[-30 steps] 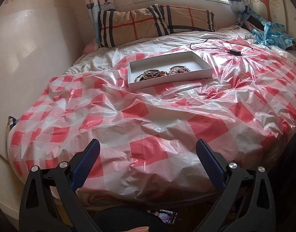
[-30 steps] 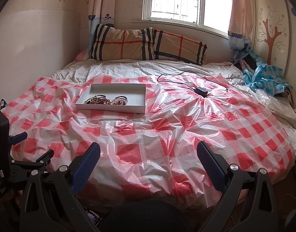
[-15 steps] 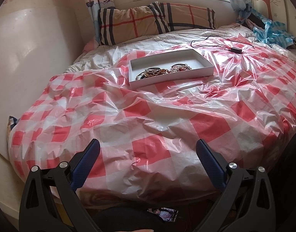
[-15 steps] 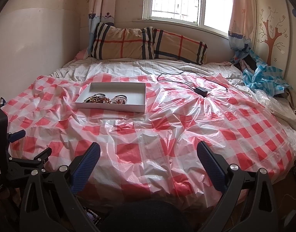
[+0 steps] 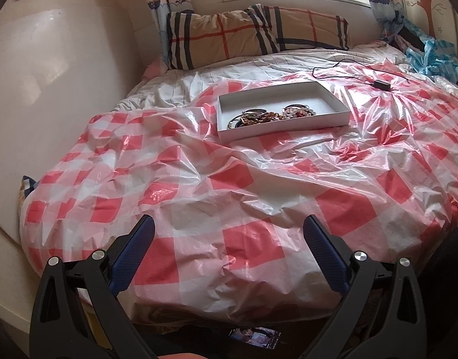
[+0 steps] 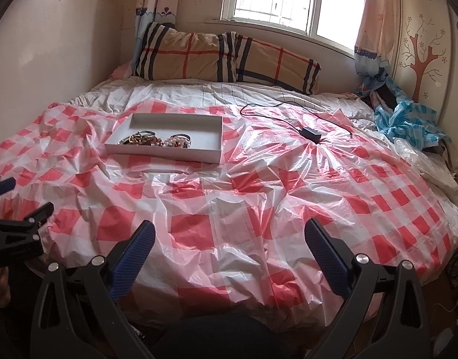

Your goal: Organize jewelry

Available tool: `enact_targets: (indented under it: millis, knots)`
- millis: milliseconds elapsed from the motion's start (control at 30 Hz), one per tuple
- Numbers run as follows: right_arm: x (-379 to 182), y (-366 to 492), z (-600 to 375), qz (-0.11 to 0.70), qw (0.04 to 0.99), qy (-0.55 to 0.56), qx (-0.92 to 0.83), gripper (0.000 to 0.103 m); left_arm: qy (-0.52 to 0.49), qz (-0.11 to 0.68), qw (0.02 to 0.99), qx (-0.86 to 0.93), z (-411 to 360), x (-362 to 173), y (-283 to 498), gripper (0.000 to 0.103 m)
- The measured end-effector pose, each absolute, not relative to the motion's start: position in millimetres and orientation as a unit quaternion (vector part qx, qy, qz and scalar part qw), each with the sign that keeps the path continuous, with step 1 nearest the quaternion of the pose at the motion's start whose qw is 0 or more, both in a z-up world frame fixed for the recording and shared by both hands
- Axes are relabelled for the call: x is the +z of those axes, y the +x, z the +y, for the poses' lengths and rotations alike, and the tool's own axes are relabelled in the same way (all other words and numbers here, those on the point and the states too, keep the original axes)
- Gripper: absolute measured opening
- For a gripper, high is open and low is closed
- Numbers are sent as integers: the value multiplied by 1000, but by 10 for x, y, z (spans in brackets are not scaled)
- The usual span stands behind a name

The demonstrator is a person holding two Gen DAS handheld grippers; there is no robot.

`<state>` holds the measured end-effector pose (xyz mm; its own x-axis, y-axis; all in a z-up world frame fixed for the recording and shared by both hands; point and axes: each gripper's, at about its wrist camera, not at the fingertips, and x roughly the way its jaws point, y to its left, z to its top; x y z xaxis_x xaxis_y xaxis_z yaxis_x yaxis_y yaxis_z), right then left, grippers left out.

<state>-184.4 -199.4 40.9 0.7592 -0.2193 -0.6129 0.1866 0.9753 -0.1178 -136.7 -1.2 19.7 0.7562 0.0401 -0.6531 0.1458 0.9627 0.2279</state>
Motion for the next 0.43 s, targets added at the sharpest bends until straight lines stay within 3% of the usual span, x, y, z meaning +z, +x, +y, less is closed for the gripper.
enact_targets:
  millis: [333,433]
  knots:
    - [188,-1351,-2096,358,928,-26,-105,96,128,407,904,-5,446,-57,-354,96]
    - [186,-1049,-1975,356,930,-23,-88,96,115,387,915,21,665,3,5,96]
